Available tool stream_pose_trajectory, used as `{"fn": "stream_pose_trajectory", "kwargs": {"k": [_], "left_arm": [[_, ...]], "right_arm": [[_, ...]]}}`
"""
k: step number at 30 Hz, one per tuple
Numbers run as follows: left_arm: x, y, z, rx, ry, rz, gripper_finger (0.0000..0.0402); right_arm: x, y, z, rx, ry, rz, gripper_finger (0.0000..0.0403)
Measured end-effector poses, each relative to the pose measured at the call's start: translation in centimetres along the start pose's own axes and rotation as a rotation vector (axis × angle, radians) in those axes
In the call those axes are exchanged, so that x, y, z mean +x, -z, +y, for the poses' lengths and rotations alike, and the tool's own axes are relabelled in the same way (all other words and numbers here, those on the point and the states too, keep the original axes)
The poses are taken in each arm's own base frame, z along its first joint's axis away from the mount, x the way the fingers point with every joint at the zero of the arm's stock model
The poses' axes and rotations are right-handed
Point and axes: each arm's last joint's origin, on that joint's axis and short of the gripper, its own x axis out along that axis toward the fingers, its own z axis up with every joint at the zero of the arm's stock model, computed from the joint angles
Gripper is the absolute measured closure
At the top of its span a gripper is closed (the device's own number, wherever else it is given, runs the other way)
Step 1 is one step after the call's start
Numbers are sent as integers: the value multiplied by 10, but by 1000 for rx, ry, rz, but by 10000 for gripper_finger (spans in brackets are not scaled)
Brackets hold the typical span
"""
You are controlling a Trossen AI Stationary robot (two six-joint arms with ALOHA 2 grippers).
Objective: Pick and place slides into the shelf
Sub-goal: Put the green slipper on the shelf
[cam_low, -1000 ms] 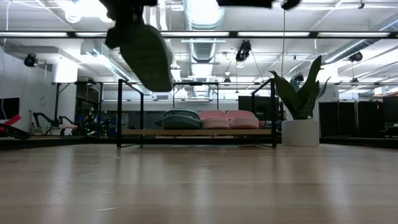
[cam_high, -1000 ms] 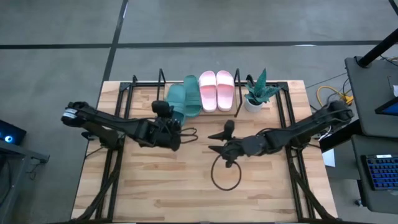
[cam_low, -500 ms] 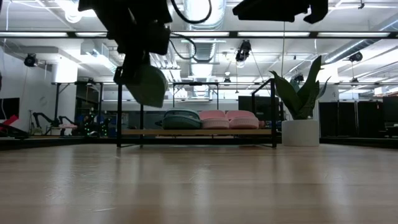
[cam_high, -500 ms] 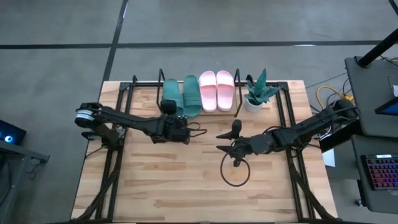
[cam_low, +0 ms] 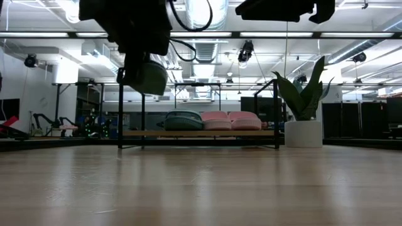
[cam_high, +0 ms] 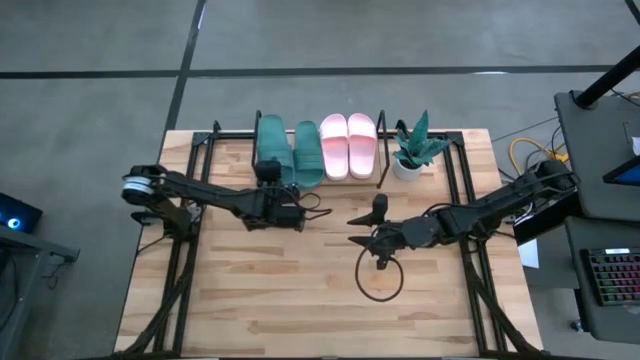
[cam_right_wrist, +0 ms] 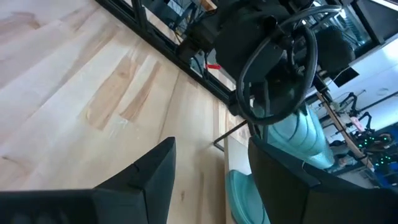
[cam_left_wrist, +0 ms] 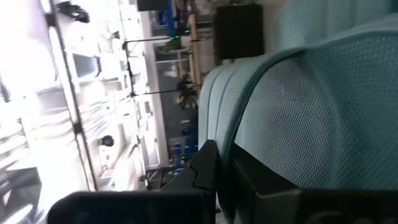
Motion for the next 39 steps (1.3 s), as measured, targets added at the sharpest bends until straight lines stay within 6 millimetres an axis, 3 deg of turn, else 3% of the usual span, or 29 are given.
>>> {"fn": "stream_pose_trajectory", "kwargs": {"k": [7, 13, 17, 26, 39], "left_arm": [[1, 20, -17, -10, -7, 4, 402], [1, 22, -22, -34, 142, -38, 401], [1, 17, -15, -83, 277, -148, 401], [-2, 19, 13, -199, 147, -295, 401], [2, 26, -10, -56, 91, -205, 401]], "right_arm": [[0, 0, 0, -6, -1, 0, 211], [0, 0, 0, -8, 0, -1, 211], [0, 0, 0, -9, 0, -2, 211], [0, 1, 1, -13, -6, 7, 211], [0, 1, 1, -10, -5, 4, 211]]}}
